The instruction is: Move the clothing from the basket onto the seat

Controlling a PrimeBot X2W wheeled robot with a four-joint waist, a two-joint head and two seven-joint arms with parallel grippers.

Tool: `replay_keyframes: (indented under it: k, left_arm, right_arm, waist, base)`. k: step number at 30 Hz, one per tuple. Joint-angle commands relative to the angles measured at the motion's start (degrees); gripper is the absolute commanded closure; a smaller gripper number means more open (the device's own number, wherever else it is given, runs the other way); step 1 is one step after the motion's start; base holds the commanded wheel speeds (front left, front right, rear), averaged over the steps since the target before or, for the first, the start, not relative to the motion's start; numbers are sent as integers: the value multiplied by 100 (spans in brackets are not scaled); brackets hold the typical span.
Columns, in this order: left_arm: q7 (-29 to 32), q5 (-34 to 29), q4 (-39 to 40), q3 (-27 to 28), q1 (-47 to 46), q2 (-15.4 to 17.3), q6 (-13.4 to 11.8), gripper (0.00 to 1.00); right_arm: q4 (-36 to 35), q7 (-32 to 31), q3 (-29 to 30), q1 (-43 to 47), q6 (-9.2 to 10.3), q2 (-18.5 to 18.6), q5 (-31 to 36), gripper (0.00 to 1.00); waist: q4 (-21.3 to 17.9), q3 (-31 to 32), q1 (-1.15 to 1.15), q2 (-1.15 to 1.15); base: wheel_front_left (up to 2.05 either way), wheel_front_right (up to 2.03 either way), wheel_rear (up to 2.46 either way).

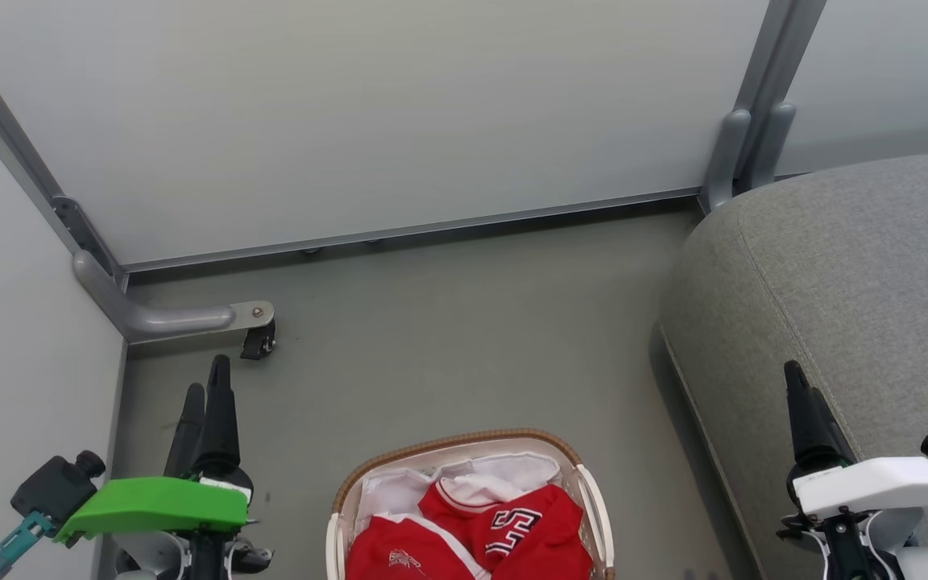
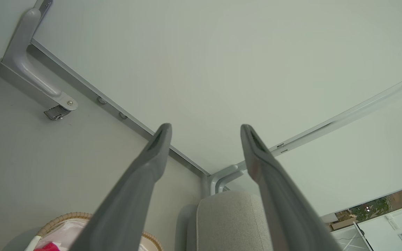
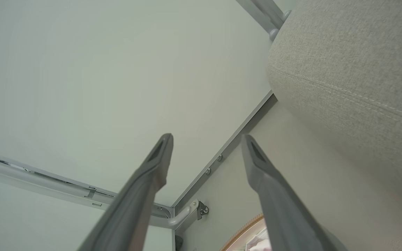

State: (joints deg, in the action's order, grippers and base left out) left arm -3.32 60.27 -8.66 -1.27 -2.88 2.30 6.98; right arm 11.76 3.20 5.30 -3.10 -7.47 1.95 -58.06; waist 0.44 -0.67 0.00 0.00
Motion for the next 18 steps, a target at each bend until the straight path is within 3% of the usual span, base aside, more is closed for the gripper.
replay_keyframes:
  k: [1, 18]
  left_arm:
    - [-60, -345, 129, -72, -5, 35, -8, 0]
    - [-362, -2047, -71, -207, 292, 46, -109, 0]
  right_arm:
    - [-118, 68, -53, -67, -1, 53, 362, 0]
    - [-172, 376, -391, 64, -2, 67, 2302, 0]
  waist:
    - [4, -2, 0, 0]
    - [34, 10, 0, 0]
  base:
    - [0, 0, 0]
    - [0, 0, 0]
